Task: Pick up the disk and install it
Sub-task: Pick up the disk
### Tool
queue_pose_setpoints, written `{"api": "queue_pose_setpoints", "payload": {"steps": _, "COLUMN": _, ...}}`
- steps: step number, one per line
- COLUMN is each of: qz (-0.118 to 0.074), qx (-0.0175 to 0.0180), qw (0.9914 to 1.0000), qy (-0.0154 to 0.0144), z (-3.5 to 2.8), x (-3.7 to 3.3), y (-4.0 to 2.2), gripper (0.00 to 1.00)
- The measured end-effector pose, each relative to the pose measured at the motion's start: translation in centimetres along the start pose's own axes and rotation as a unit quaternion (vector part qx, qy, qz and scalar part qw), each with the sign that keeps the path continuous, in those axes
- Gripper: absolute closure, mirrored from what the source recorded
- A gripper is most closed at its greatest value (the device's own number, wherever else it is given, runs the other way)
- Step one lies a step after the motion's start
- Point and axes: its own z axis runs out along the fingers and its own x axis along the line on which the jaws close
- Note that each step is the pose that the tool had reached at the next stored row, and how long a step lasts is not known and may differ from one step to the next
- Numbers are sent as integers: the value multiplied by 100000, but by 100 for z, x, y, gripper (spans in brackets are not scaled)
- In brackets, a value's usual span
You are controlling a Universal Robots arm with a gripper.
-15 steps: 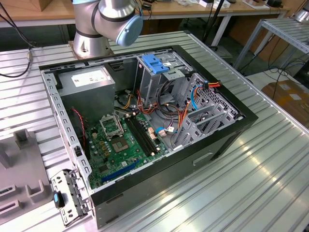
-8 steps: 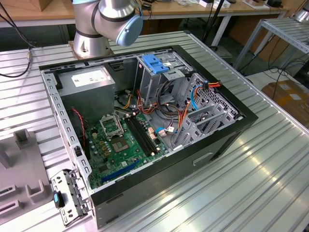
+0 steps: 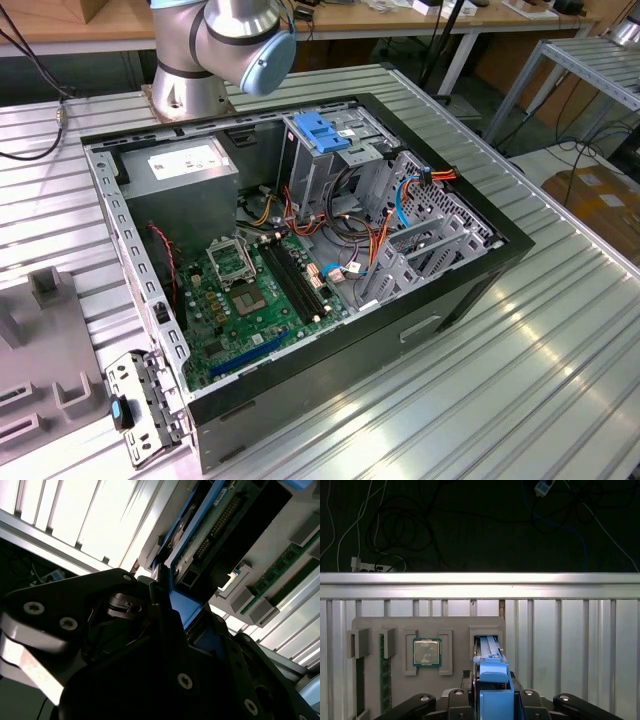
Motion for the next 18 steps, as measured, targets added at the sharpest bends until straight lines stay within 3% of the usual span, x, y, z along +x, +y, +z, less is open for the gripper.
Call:
{"api": "queue_pose_setpoints", "payload": {"steps": 11, "qz": 205, "qx": 10, "qw": 100000, "qy": -9, "z": -3, "x": 0, "y": 0, "gripper": 63}}
{"api": "queue_pose_setpoints", "payload": {"steps": 18, "qz": 205, "qx": 3, "qw": 100000, "qy": -8, "z": -74, "x": -1, "y": 1, "gripper": 63}}
